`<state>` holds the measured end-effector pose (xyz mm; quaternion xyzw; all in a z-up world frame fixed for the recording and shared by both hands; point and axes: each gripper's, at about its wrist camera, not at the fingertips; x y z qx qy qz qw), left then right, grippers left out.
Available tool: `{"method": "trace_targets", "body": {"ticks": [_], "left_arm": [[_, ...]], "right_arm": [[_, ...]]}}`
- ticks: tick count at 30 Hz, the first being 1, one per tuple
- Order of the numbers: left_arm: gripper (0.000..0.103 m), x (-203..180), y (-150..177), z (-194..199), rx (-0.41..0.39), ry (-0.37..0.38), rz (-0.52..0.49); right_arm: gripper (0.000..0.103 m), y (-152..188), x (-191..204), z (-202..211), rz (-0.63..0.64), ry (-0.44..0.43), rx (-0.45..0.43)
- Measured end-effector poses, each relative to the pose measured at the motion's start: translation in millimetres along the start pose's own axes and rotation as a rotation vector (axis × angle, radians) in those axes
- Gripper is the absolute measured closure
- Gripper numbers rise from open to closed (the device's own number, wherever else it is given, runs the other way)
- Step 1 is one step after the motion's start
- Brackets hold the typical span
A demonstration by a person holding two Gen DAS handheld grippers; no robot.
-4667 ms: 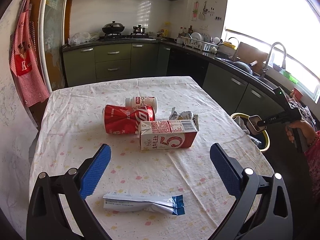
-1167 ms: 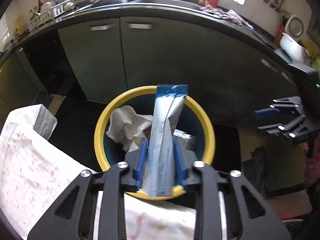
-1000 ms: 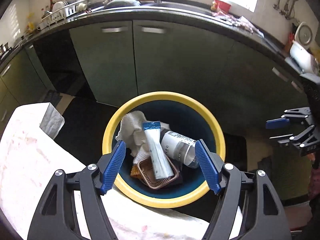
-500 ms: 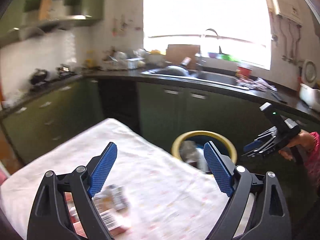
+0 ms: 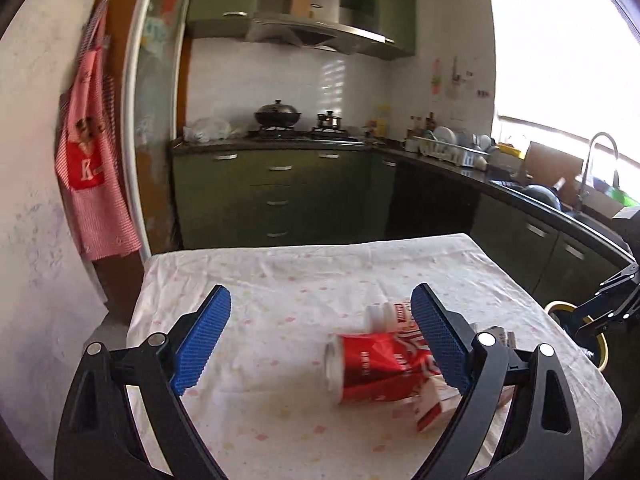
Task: Collect trash
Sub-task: 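Grasp the red Coca-Cola can with the right gripper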
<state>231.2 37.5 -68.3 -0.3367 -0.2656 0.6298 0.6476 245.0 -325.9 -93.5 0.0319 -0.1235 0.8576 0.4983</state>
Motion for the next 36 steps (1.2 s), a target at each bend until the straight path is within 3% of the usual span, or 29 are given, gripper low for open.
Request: {"method": "trace_targets", "body": {"ticks": [4,9,17,23,28,36], "left_arm": [[0.012,26,10,-5,0.009,-0.044,0.058],[0.012,40,14,-1,-0.008,-0.040,0.092],[0.011,53,16,8,-0.039,-0.074,0.159],[0.011,64,18,13,-0.057,-0.106,0.208],[0.011,68,19,15,-0.060,-0.112,0.224],[0.011,65,21,17,-0.062,-0.112,0.218]], "right_arm": [[0.048,-49,34,-4,0.129,-0.005,0.048],[0.048,-99,79,-7,0.347,0.010,0.096],[0.040,-160,142,-51,0.678,0.061,0.281],[0.039,-185,165,-86,0.775,0.034,0.419],[0.030,-202,171,-110,0.797,0.052,0.489],[0.030,-205,176,-137,0.815,0.024,0.585]]}}
Point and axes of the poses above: each gripper's, at about its wrist camera, not at the fingertips, and z roughly against the way its jaws point, x to its left, y to its underside, and after that the axes turned 15 degrees about x, right-handed
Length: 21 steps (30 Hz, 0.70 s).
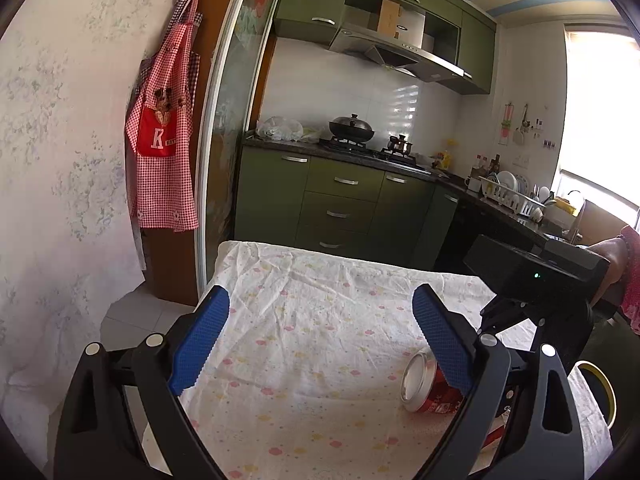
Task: Collect trash
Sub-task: 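Grasp the red Coca-Cola can with the right gripper, then carry the red can with the right gripper into the bin and release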
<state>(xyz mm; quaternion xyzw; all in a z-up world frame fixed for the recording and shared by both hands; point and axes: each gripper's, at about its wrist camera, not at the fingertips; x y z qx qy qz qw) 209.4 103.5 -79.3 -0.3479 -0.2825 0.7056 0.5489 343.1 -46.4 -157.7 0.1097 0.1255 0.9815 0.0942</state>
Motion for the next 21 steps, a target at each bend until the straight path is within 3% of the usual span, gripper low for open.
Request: {"method": "trace_targets", "body": {"ticks": [4,12,21], "left_arm": [[0.011,-2,0,-1,0.007,0.001,-0.006],[0.011,-4,0,-1,0.007,-0.001,-0.011],[0.011,-6,2,-1,0.001,-0.007,-0.011]], "right_arm": [[0.030,-7,0,-10,-0.005,0.005,0.007],[0.031,-10,17,-1,-0.022,0.087,-0.090],[0.031,22,13,38,-0.129,0.078,-0.237]]}}
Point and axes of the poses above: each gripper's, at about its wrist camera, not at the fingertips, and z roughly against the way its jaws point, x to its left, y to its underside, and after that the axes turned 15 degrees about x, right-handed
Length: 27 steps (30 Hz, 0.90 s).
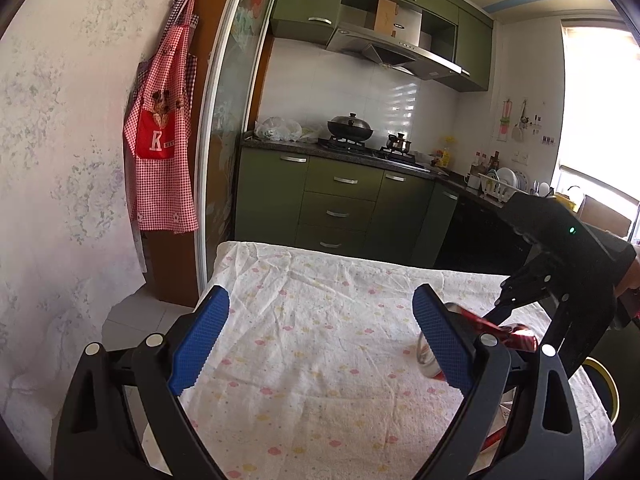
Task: Collect trash
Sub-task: 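Carry the red can with the right gripper into the bin and release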
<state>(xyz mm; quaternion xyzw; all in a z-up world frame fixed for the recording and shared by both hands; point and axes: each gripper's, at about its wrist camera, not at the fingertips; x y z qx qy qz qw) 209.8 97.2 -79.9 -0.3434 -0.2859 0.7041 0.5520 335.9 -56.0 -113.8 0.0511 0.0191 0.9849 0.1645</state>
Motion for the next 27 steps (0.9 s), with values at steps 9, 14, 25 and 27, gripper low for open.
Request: {"method": "trace_targets", "body": {"ticks": [9,14,25,27], "left_arm": [[0.011,-10,3,-4,0.016,0.005,-0.042],[0.011,-18,4,-7,0.023,0.008,-0.076],[0.011,-29,4,-14,0.040,0.015,-0.119],[0.011,-32,6,-15,0.042,0.027,-0.134]], "right_arm": [[0.031,113,-9,41,-0.188,0.045,-0.093],[0.031,228,-40,35,-0.452,0.076,-0.077],[0.031,407,-102,-59,-0.946,0.075,0.114],[0.031,415,-110,-72,-0.988,0.085,0.130]]}}
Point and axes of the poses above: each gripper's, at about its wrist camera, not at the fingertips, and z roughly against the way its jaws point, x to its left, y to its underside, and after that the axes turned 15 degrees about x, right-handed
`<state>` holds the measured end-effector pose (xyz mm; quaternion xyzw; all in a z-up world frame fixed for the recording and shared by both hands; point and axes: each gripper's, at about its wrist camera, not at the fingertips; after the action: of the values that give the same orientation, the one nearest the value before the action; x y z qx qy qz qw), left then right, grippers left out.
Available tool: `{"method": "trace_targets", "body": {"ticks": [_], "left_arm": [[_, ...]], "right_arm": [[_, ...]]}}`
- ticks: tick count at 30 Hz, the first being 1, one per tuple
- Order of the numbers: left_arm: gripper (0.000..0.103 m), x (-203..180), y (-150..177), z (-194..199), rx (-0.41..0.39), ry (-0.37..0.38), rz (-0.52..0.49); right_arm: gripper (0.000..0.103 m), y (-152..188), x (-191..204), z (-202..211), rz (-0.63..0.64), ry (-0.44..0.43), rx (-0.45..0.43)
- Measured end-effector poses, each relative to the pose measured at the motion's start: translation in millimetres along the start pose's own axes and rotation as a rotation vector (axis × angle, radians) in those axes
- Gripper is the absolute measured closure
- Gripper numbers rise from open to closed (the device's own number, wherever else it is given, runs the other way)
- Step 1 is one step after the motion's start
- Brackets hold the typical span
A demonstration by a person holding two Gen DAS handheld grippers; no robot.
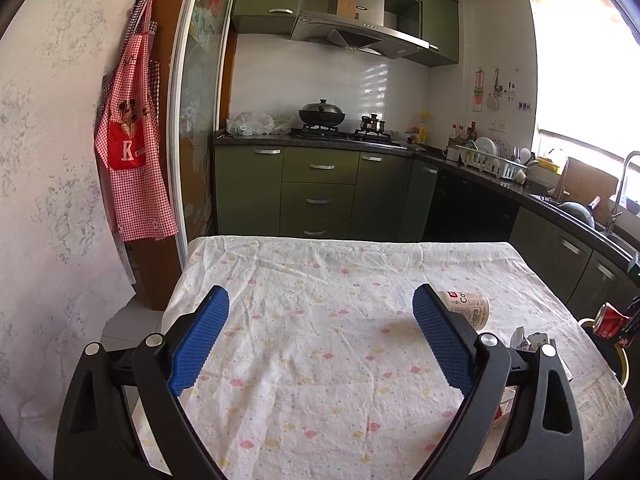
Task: Collect trash
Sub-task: 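Carry the red can with the right gripper into the bin and release, then grasp the white-red milk carton with the left gripper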
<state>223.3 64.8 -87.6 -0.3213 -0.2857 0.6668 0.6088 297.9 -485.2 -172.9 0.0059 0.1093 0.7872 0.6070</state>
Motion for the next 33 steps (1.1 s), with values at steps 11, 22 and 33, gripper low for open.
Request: {"method": "trace_targets", "body": {"ticks": [11,22,33], "left_arm": [[0.007,-37,7,5,0.002,0.146,-0.164],[0.007,-127,22,14,0.142,0.330,-0.632],[0.015,-160,16,-39,0.412,0.533,-0.935]], "right_arm": [[0.023,79,-10,27,-0.175,-0.122,-0.184],[0.023,147,21,3,-0.182,-0.311,-0.274],[0.023,139,55,8,-0.102,-0.331,-0.283]]}}
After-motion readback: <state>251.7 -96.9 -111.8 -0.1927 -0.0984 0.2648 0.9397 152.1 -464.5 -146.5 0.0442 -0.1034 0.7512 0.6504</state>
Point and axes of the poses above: each gripper's, at about its wrist camera, not at the fingertips, and z roughly against the way its jaws point, x to its left, y to its underside, and after that the axes turned 15 degrees about x, right-handed
